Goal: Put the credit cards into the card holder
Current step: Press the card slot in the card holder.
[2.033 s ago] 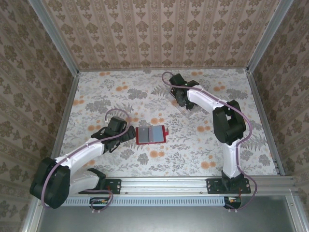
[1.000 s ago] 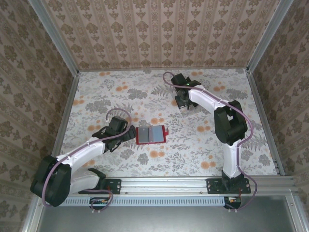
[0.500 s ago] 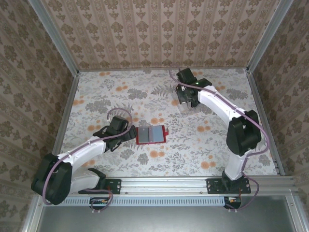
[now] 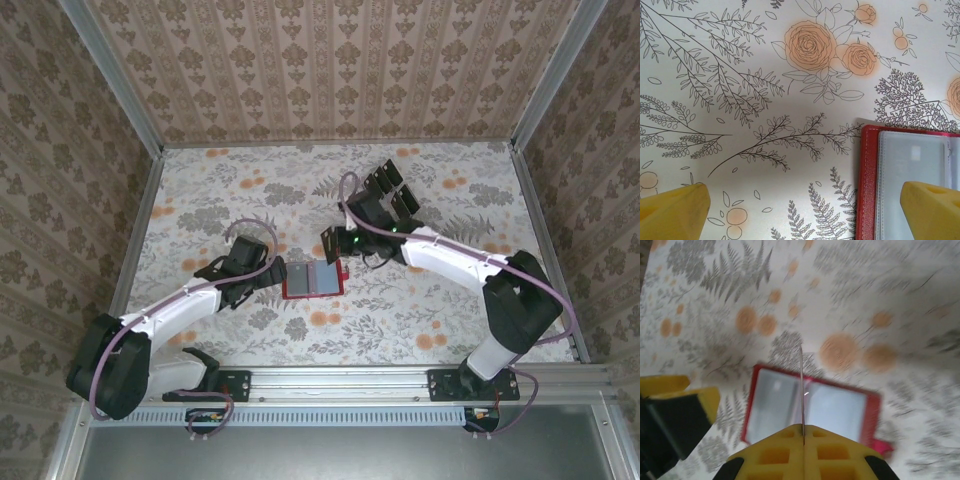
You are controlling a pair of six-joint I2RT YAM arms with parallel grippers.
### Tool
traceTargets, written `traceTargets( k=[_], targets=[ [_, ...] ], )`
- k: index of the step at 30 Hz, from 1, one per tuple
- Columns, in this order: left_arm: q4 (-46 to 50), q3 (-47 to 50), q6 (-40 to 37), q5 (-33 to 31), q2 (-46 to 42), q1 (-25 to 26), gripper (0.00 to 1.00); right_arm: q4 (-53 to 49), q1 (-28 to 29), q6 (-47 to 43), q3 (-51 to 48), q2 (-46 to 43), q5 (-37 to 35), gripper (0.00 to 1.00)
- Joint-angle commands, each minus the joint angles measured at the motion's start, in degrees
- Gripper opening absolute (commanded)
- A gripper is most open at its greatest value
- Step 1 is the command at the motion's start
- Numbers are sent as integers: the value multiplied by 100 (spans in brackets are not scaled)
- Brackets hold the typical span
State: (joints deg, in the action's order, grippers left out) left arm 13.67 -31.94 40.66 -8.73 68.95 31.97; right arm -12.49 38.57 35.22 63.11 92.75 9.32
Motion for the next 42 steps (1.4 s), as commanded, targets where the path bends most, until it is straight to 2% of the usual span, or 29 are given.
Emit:
traceTargets(
  k=[1, 6, 15, 30, 42],
  targets=[
    [67, -118, -129, 12, 40, 51, 100, 1237, 244, 844, -368, 32, 169, 0],
    [61, -131, -124, 21, 58, 73, 100, 1914, 442, 1221, -865, 212, 113, 0],
    [80, -230, -158, 38, 184, 127, 100, 2366, 473, 1351, -1440, 505, -14, 0],
    [-103, -523, -375, -12, 734, 555, 100, 2613, 406, 1452, -1793, 622, -62, 0],
    [-65, -169, -217, -404, 1016, 653, 100, 2696, 405, 1566, -1864, 683, -64, 0]
  ],
)
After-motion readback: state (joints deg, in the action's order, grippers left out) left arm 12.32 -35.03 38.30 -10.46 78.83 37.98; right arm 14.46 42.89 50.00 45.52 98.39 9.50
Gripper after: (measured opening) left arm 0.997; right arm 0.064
